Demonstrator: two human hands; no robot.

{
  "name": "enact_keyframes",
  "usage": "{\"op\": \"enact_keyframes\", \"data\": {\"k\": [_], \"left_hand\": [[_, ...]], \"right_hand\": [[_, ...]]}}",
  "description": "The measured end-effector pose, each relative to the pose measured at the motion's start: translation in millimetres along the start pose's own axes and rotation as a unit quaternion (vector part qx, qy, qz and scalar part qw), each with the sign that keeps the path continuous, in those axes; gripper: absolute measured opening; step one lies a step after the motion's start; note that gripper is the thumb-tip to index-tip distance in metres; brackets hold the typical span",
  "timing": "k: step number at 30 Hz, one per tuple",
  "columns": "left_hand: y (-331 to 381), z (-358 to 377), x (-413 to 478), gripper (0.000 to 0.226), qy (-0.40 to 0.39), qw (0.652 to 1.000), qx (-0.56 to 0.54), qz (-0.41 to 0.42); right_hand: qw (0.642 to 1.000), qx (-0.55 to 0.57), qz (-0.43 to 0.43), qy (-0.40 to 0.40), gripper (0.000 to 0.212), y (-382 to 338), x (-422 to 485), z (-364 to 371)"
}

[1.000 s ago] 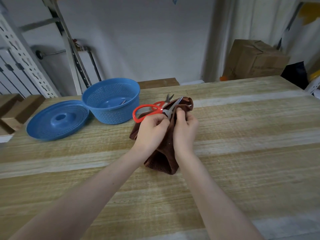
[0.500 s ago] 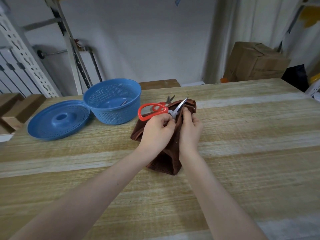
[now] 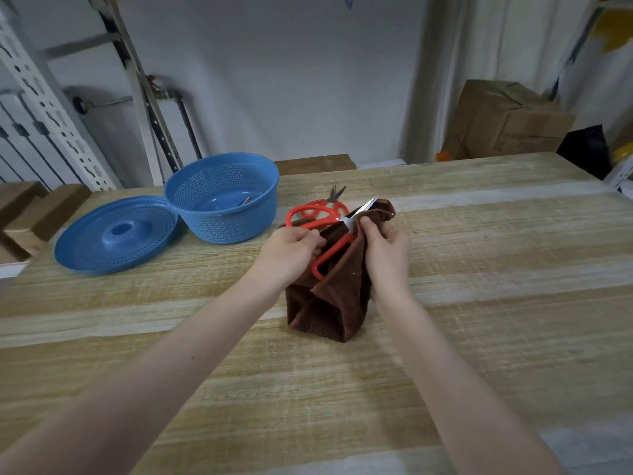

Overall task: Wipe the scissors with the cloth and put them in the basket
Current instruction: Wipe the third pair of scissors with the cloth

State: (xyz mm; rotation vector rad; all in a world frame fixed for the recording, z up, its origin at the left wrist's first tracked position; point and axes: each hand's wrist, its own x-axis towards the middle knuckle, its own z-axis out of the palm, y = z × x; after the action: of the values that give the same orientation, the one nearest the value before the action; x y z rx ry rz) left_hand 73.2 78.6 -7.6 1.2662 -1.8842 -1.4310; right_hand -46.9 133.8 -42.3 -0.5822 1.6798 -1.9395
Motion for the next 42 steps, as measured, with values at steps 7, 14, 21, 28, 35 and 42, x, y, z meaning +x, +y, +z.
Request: {"op": "enact_keyframes", "data": {"k": [7,14,21,28,35,42], "left_hand": [[-8.3,8.9,-3.5,0.028,0.101,0.978,-0.184,-0.022],[-7.3,16.5,2.3,0.024,0.099,0.85,-0.497,-0.147],[-6.2,3.1,-2.5,0.015,0.13,0.911,-0.383,-0.079],[-11.3,2.2,-6.1,0.016,0.187,0.907,-0.376,0.004],[-11.8,0.9,-7.2,0.026,0.167,0.92,-0.353,-0.036],[-11.5,20.4,-12.9,0.021,0.055,0.996,-0.029,0.058]], "right_hand": [[0.996,-0.076,0.001,-0.044,0.037,-5.3,3.4,-5.2],[0.986,-0.136,-0.025,-0.092,0.025,0.9,-10.2,2.0],[0.967,-0.202,-0.077,-0.136,0.022,1.2,-15.9,-3.0],[0.982,-0.11,0.011,-0.156,0.016,-2.4,-19.8,-10.1],[0.974,-0.1,0.009,-0.201,0.012,-8.0,-15.6,-14.6],[0.989,-0.024,-0.013,-0.147,0.007,6.7,-24.2,-14.1]]}}
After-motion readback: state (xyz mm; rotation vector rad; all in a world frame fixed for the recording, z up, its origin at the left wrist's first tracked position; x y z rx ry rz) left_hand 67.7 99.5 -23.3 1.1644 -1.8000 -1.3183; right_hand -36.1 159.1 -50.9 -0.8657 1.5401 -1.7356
